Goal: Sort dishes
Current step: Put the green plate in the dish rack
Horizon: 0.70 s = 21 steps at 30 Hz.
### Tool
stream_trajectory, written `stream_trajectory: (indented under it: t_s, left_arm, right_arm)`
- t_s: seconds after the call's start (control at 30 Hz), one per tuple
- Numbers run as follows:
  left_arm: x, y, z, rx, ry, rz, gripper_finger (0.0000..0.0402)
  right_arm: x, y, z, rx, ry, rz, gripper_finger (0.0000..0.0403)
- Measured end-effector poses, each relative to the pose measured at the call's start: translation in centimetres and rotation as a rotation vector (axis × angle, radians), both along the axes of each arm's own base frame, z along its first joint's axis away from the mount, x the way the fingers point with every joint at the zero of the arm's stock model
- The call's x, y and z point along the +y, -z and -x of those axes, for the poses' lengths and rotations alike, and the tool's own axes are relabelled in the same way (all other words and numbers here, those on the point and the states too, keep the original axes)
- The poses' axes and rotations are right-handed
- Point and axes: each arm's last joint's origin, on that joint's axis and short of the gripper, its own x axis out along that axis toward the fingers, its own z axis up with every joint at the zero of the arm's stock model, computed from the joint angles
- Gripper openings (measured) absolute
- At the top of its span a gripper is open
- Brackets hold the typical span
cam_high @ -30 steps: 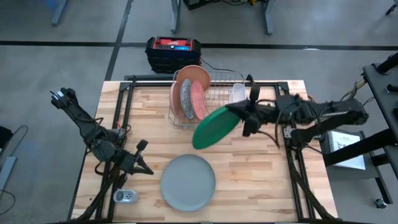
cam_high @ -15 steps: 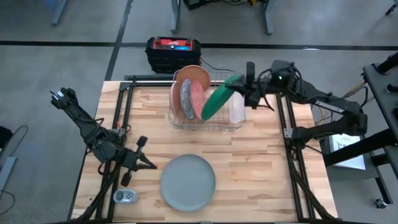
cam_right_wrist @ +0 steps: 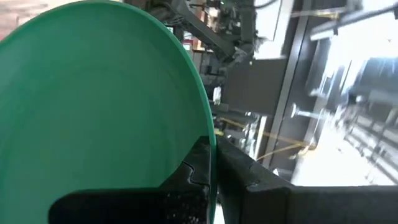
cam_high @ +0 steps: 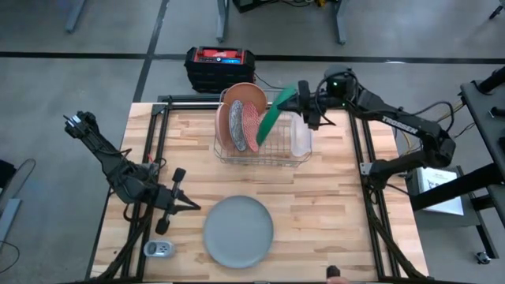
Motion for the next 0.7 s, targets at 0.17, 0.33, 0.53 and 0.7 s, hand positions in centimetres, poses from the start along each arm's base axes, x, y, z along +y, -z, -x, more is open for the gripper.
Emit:
stream_trajectory:
  t_s: [0.17, 0.33, 0.53, 0.7]
  left_arm:
    - [0.0, -0.1, -0.1, -0.022, -0.029, -0.035, 0.0000]
    - [0.2, -0.2, -0.2, -0.038, -0.092, -0.037, 0.0000]
    - [0.2, -0.2, -0.3, -0.039, -0.108, -0.040, 0.0000]
    - [0.1, -0.1, -0.5, -0.044, -0.149, -0.049, 0.0000]
  right_arm:
    - [-0.7, 0.7, -1.2, 0.034, -0.031, 0.101, 0.0000]
    - [-1.1, 1.2, -1.9, 0.077, -0.084, 0.170, 0.0000]
    - [-1.0, 1.4, -1.9, 0.127, -0.133, 0.232, 0.0000]
    - [-0.9, 1.5, -1.8, 0.120, -0.182, 0.228, 0.0000]
